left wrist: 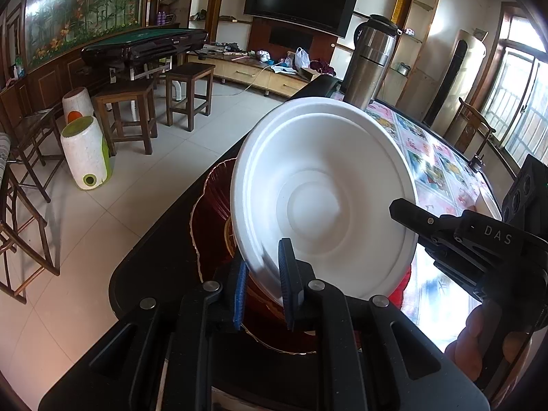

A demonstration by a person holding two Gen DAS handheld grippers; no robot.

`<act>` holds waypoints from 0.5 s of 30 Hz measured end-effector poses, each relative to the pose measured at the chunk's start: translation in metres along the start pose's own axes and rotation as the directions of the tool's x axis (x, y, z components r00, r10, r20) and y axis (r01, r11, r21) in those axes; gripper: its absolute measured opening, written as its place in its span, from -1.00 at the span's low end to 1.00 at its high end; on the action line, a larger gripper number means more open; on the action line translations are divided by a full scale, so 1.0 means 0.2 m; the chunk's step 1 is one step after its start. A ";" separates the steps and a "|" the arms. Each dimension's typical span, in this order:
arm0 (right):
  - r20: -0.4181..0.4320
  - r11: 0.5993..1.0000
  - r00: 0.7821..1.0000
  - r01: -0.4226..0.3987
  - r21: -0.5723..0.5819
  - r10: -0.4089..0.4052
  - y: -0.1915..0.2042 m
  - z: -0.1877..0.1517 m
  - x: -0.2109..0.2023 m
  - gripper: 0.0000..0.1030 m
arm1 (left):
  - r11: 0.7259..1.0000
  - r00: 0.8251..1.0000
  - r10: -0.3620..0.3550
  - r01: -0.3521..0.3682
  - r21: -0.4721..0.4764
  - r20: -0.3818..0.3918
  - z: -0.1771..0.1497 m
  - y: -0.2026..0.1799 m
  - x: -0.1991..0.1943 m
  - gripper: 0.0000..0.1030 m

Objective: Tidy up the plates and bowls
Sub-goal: 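Lower the white bowl with both tools into the beige bowl on the red plates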

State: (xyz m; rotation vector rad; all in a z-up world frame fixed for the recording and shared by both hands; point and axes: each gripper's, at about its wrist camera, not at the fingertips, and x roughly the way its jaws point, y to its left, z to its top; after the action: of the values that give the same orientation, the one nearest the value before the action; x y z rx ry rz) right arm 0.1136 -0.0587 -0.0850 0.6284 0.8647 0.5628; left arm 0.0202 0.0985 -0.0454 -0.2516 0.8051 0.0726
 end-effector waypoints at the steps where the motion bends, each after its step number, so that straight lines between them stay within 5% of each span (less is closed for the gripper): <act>1: 0.000 1.000 1.000 0.001 0.000 -0.001 0.00 0.00 0.00 -0.75 | 1.000 1.000 -0.001 0.001 -0.002 -0.001 0.00 0.00 0.00 -0.73; 15: 0.006 1.000 1.000 0.006 0.004 -0.006 -0.03 0.01 0.02 -0.75 | 0.999 0.999 0.033 -0.033 0.022 0.003 0.00 -0.01 -0.01 -0.69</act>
State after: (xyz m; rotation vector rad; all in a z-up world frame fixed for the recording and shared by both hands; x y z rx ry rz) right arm 0.1184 -0.0609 -0.0907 0.6307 0.8617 0.5534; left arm 0.0191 0.0971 -0.0449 -0.2173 0.8074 0.0951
